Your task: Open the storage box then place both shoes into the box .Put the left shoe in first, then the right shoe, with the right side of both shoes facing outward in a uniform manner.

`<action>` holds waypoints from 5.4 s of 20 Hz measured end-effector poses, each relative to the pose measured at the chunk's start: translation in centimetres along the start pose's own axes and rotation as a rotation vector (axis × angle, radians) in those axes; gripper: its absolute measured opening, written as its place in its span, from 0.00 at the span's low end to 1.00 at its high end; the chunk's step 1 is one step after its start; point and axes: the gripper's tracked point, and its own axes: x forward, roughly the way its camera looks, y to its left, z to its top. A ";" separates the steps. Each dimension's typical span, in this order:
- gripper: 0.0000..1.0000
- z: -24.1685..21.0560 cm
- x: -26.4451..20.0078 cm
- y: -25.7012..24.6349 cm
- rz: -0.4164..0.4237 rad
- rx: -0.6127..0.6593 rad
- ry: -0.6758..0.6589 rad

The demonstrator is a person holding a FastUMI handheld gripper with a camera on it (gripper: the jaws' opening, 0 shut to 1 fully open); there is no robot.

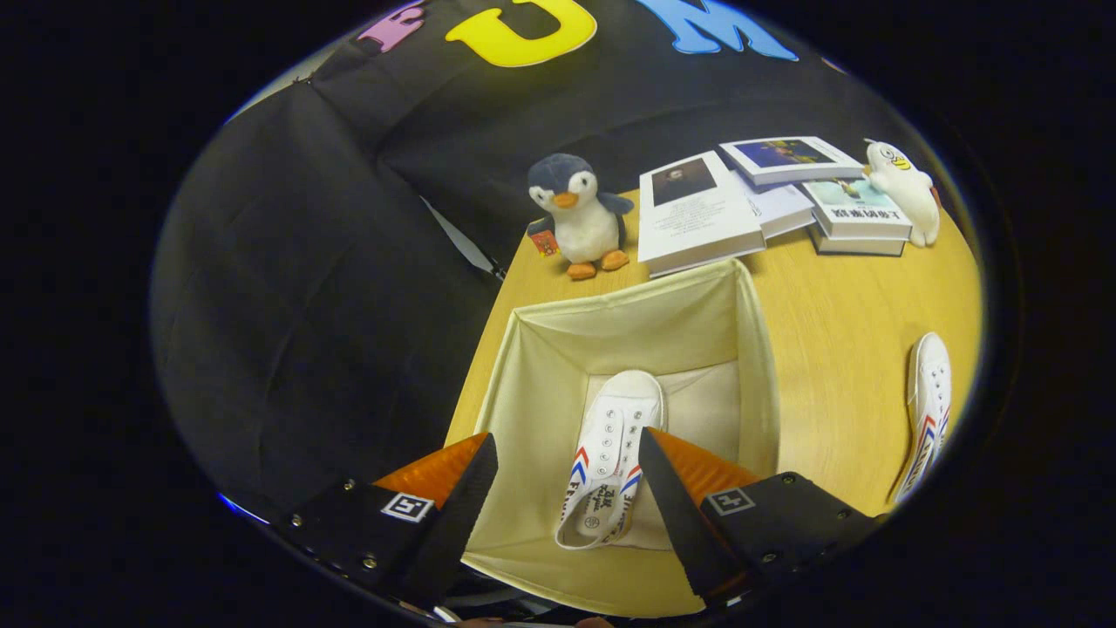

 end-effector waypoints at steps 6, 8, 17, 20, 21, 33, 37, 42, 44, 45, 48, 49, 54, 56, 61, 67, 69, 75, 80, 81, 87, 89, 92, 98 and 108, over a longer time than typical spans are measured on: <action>0.98 2.3 -4.4 -3.9 -0.022 -0.091 -0.072; 0.98 2.8 -5.8 -5.8 -0.043 -0.098 -0.093; 0.98 4.0 -10.9 -15.1 -0.150 -0.091 -0.151; 0.98 4.0 -12.4 -18.3 -0.188 -0.080 -0.161; 0.98 4.0 -12.9 -19.3 -0.198 -0.076 -0.163; 0.98 1.1 -16.2 -32.7 -0.369 -0.009 -0.116; 0.98 -0.3 -15.9 -35.4 -0.402 -0.017 -0.079; 0.98 -2.6 -14.9 -38.2 -0.443 -0.062 0.001; 0.98 -3.7 -13.8 -39.3 -0.452 -0.078 0.041; 0.98 -4.1 -13.5 -39.6 -0.454 -0.081 0.056; 0.98 -5.1 -12.5 -40.5 -0.465 -0.098 0.096; 0.98 -5.3 -12.2 -40.6 -0.464 -0.102 0.106; 0.98 -5.9 -11.2 -40.9 -0.468 -0.108 0.142; 0.98 -6.2 -10.7 -41.0 -0.477 -0.114 0.157; 0.94 -6.3 -10.1 -40.8 -0.469 -0.095 0.168; 0.61 -6.7 -9.4 -39.7 -0.447 -0.091 0.193; 0.61 -6.5 -9.6 -39.8 -0.457 -0.085 0.204; 0.47 -6.0 -10.3 -40.5 -0.498 0.010 0.158; 0.00 -6.8 -10.6 -40.1 -0.467 0.146 0.144; 0.01 -6.7 -10.7 -40.0 -0.463 0.160 0.131; 0.01 -4.8 -12.1 -36.7 -0.393 0.249 0.079; 0.00 -3.7 -12.8 -35.4 -0.383 0.242 0.065; 0.00 -2.1 -13.7 -32.9 -0.354 0.232 0.040; 0.00 1.3 -14.1 -27.2 -0.312 0.173 0.002; 0.01 4.1 -12.3 -18.0 -0.231 0.121 -0.017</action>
